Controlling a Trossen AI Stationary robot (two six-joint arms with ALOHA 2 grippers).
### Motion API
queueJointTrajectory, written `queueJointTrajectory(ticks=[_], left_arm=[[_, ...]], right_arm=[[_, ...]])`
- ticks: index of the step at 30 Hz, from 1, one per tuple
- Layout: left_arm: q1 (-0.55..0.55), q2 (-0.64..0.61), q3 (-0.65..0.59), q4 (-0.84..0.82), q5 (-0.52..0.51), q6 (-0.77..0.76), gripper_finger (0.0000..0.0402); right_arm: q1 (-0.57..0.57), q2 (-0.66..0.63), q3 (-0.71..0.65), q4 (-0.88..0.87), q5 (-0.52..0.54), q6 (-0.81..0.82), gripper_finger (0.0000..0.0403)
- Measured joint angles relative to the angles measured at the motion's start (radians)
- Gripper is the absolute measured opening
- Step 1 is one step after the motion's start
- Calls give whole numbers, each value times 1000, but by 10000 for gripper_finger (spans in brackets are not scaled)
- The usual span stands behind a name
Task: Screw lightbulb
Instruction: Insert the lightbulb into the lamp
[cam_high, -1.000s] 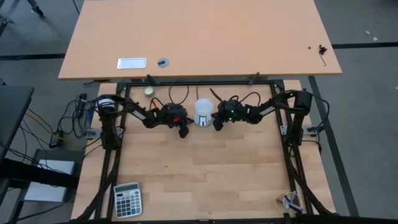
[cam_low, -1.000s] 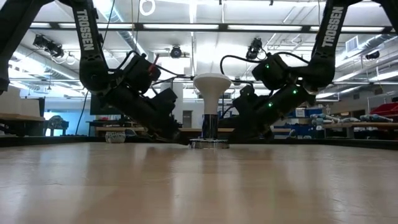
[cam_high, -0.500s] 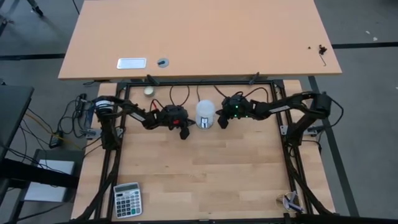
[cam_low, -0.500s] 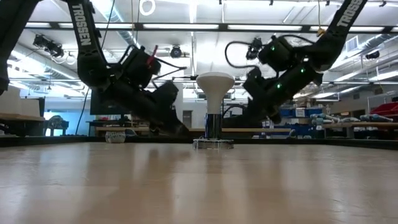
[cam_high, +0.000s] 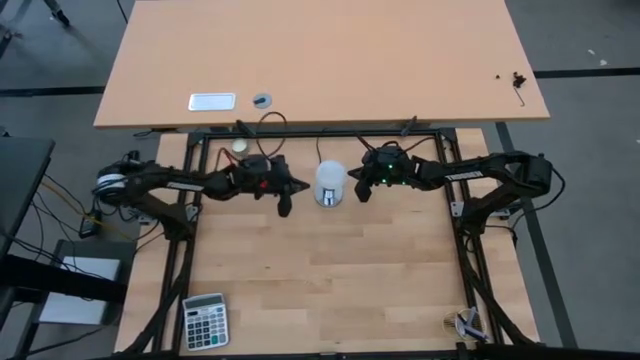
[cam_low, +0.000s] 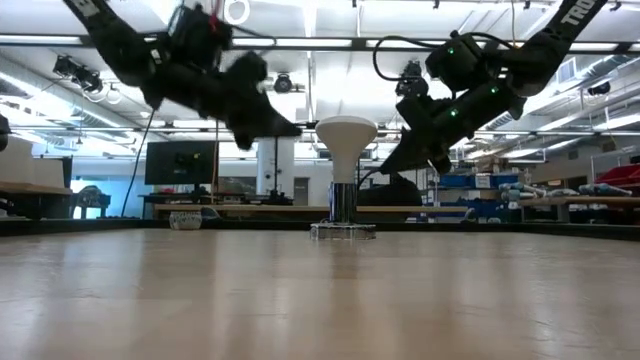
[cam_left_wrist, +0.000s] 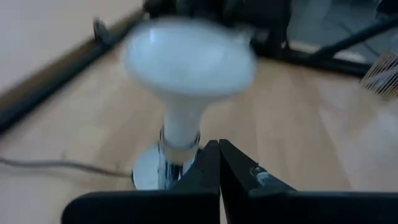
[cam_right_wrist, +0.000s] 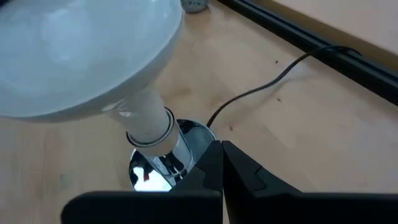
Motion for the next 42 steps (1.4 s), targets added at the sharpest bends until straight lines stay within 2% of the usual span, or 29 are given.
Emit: queueJointTrajectory(ticks=[3, 7, 12, 17, 25, 34, 42], left_arm=[[2, -58, 21, -23, -2, -14, 0], [7, -68, 112, -91, 0, 11, 0], [9, -17, 288, -304, -14, 125, 0], [27, 41, 400, -408, -21, 189, 0], [42, 140, 411, -412, -34, 187, 0], [42, 149, 411, -412, -42, 187, 0], [42, 150, 409, -417, -42, 188, 0]], right_arm=[[0, 2, 0, 9, 0, 0, 8], [0, 3, 0, 13, 1, 2, 8], [2, -4, 0, 40, 1, 1, 8], [8, -17, 0, 74, 19, 18, 8], [42, -33, 1, 99, 61, 19, 8], [43, -87, 1, 92, 138, 12, 8], [75, -142, 1, 47, 98, 19, 8]])
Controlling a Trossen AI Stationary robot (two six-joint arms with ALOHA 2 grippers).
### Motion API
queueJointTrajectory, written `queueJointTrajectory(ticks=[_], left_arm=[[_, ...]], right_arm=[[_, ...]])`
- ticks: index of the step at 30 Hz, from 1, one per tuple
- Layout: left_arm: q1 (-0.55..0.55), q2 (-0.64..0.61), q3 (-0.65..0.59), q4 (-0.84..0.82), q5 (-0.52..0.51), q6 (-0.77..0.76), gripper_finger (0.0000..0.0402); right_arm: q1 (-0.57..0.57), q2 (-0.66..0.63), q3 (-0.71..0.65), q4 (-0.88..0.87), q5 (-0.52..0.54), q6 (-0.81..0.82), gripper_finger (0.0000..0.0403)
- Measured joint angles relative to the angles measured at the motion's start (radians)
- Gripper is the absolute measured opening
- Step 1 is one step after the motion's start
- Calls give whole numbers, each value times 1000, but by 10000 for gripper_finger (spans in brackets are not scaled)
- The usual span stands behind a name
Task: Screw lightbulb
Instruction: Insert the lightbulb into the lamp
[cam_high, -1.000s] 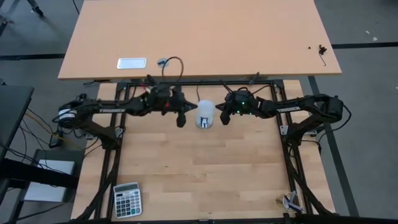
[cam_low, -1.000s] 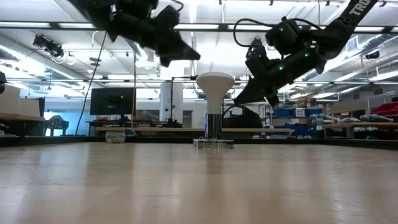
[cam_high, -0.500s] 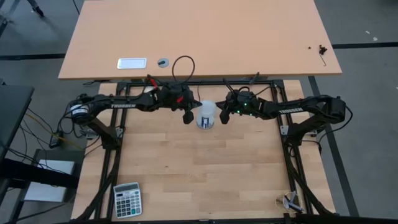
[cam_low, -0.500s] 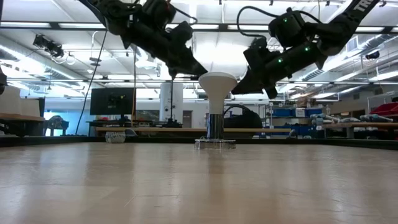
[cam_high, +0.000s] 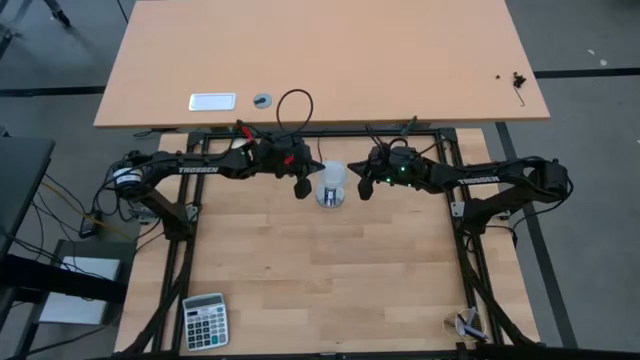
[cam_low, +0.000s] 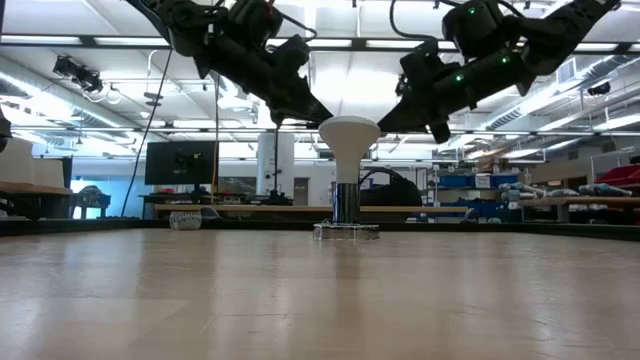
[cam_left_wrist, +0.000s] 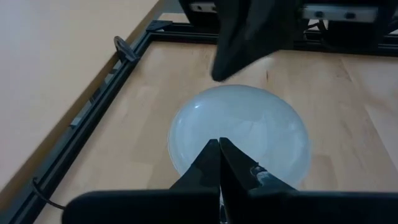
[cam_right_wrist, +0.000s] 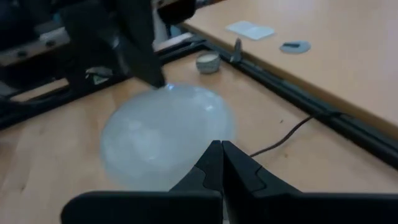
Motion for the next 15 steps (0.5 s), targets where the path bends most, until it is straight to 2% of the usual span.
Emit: queueJointTrajectory(ticks=[9, 15], left_arm=[[6, 2, -2, -8, 0, 1, 0], [11, 3, -2, -2, 0, 1, 0]], right_arm=[[57, -2, 0, -11, -2, 11, 8], [90, -12, 0, -15, -60, 11, 8]])
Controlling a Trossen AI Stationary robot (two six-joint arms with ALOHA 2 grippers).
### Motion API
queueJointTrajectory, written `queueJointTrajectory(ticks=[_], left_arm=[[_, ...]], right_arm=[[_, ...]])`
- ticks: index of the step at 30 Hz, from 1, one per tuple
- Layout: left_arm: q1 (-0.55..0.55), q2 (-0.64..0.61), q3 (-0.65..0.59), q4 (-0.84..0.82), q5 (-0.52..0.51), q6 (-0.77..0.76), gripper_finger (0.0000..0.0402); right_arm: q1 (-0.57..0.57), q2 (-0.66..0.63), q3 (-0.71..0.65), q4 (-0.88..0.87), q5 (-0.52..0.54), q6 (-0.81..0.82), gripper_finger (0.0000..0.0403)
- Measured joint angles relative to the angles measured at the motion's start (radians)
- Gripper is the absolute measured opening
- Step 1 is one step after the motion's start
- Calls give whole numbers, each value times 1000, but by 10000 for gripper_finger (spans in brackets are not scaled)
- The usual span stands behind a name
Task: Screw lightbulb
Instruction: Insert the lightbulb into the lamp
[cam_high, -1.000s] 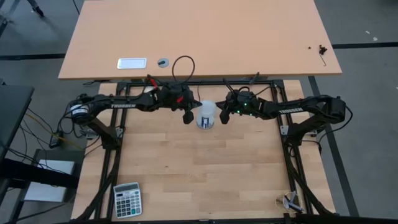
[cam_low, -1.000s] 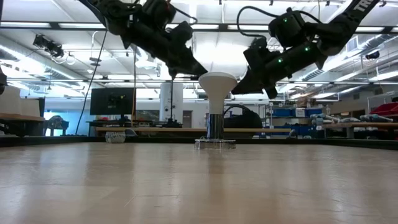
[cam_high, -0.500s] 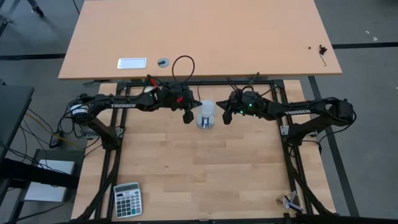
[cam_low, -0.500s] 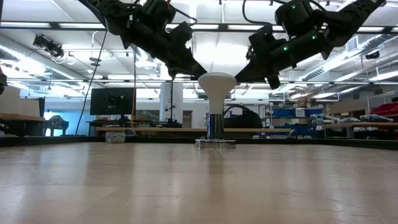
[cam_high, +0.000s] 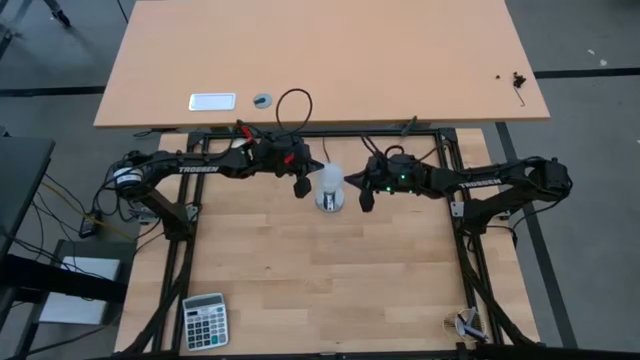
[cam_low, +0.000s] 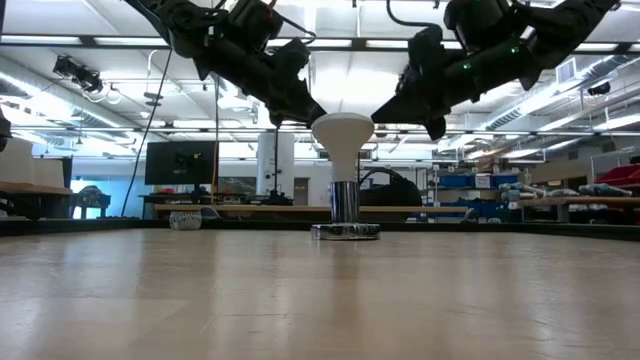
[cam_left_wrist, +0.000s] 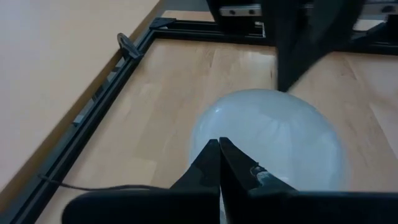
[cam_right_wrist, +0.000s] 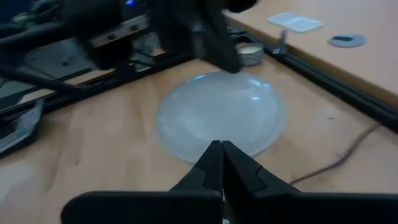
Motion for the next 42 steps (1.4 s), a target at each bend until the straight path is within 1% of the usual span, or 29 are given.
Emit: queueJointTrajectory(ticks=[3, 7, 11, 15, 22, 28, 34, 38, 42], left_arm=[[0, 0, 0, 0, -4, 2, 0], [0, 0, -1, 7, -6, 3, 0], [0, -12, -3, 18, -7, 5, 0], [0, -31, 8, -7, -8, 9, 0], [-19, -40, 49, 8, 47, -1, 0], [-46, -26, 70, -20, 53, -3, 0], [-52, -6, 68, -83, 6, -3, 0], [-52, -8, 63, -89, 1, -3, 0], [-52, -6, 64, -94, -16, 1, 0]], right_arm=[[10, 0, 0, 1, -20, 0, 8], [13, -16, 4, 3, -20, -9, 8], [12, -47, 4, 0, -3, -18, 8], [9, -64, 5, -9, 16, -29, 8], [-7, -51, 5, -31, 40, -34, 8], [-27, -19, 6, -28, 43, -43, 9], [-38, 26, 6, -21, 43, -43, 9], [-36, 29, 5, -15, 41, -39, 9], [-21, 29, 5, 20, 8, -38, 9]])
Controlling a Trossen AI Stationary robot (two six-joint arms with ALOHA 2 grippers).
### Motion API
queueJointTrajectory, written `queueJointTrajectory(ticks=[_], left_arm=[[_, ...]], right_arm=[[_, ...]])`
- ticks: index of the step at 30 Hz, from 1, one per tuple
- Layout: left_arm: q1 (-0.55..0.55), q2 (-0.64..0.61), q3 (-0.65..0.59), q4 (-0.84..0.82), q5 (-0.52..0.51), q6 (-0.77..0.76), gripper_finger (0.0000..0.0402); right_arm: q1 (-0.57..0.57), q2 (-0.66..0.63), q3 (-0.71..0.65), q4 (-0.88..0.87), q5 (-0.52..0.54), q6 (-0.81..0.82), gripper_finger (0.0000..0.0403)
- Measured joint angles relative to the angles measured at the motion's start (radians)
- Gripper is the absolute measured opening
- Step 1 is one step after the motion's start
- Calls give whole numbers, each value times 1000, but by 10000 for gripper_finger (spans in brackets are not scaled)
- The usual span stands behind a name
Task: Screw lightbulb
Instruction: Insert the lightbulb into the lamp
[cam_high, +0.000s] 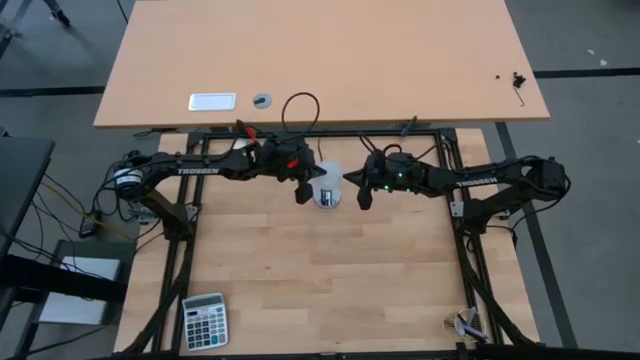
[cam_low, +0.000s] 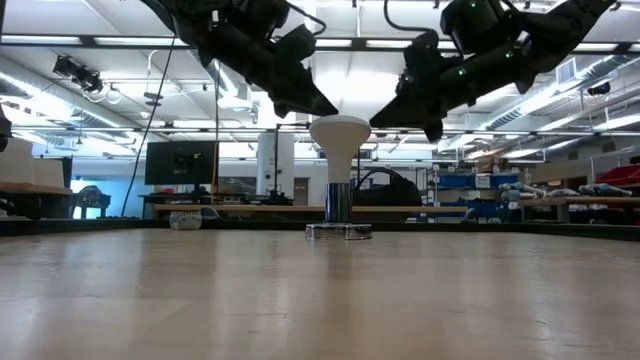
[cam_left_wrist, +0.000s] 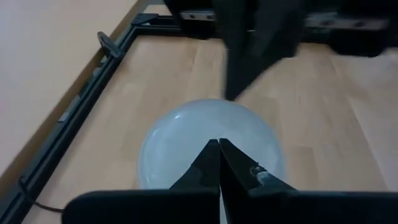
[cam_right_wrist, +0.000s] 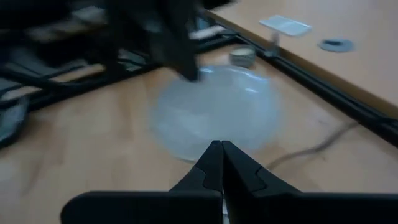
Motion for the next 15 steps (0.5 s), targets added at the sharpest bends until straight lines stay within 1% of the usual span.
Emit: queueJointTrajectory(ticks=[5, 7, 9, 12, 13, 15], left_arm=[[1, 15, 3, 11, -6, 1, 0], [1, 15, 3, 4, -6, 1, 0], [2, 15, 3, 4, -7, 1, 0], [2, 15, 3, 2, -7, 1, 0], [2, 15, 3, 0, -7, 2, 0], [2, 15, 3, -3, -5, 2, 0]], right_arm=[[22, -1, 0, 25, -101, 0, 9], [31, -7, 0, 17, -103, -3, 9], [33, -24, 0, 1, -47, -14, 9], [22, -46, 0, -4, 86, -32, 9], [11, -49, 0, -8, 110, -42, 9], [-13, -50, 0, -7, 117, -52, 9]])
